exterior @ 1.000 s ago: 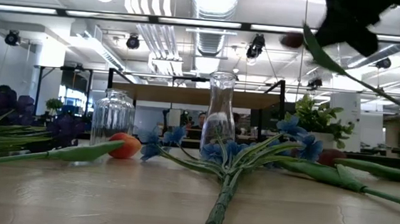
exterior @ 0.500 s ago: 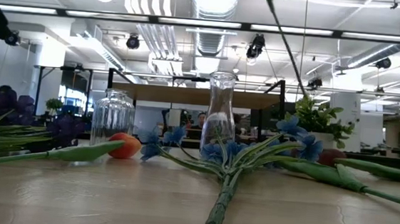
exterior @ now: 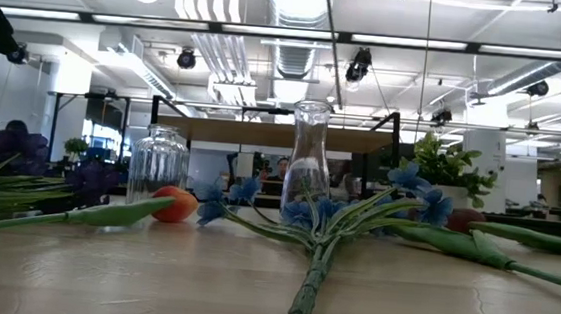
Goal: Pick and place flowers into a vace then onto a shelf
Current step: Put the right red tulip into the right transparent vase
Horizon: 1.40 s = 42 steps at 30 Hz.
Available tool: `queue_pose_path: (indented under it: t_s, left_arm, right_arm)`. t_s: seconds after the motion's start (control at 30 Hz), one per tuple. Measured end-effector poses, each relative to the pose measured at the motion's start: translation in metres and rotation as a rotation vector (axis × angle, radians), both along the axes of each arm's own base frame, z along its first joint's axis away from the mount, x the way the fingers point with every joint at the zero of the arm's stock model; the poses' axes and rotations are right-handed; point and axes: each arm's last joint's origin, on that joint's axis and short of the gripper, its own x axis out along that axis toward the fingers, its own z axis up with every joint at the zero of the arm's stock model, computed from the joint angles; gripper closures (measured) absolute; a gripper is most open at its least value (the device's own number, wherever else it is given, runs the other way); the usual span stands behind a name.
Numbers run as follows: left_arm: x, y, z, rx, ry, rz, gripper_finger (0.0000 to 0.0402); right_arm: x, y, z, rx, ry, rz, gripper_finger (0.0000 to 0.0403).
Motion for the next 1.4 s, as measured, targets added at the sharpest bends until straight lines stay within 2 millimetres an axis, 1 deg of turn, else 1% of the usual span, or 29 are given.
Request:
queue_pose_path:
  t_s: [0.2,0.43,0.57,0.9,1.23,1.4]
  left_arm:
    - [0.0,0.0,0.0,0.002,0.001,-0.001,0.0327]
    - [0.0,0.001,-0.001,0.012,0.005,-0.005,0.0327]
    - [-0.001,0.001,-0.002,0.015,0.006,-0.004,0.0327]
    - [-0.001,0.002,-0.002,0.025,-0.008,0.003,0.0327]
    - [-0.001,0.002,-0.003,0.026,-0.007,0.003,0.0327]
    - [-0.001,0.002,-0.003,0.027,-0.006,0.003,0.0327]
  right_arm:
    - [0.007,0.001,-0.006,-0.003,-0.004,0.002,0.0394]
    - [0.006,-0.001,0.009,-0.027,-0.049,-0.002,0.0394]
    - [0.007,-0.003,0.01,-0.017,-0.058,0.025,0.0394]
    - [0.02,-0.001,-0.004,-0.013,-0.036,0.029,0.0394]
    - [0.024,-0.003,-0.009,-0.014,-0.018,0.03,0.0394]
    - [0.025,-0.006,-0.022,0.015,-0.001,0.021,0.0394]
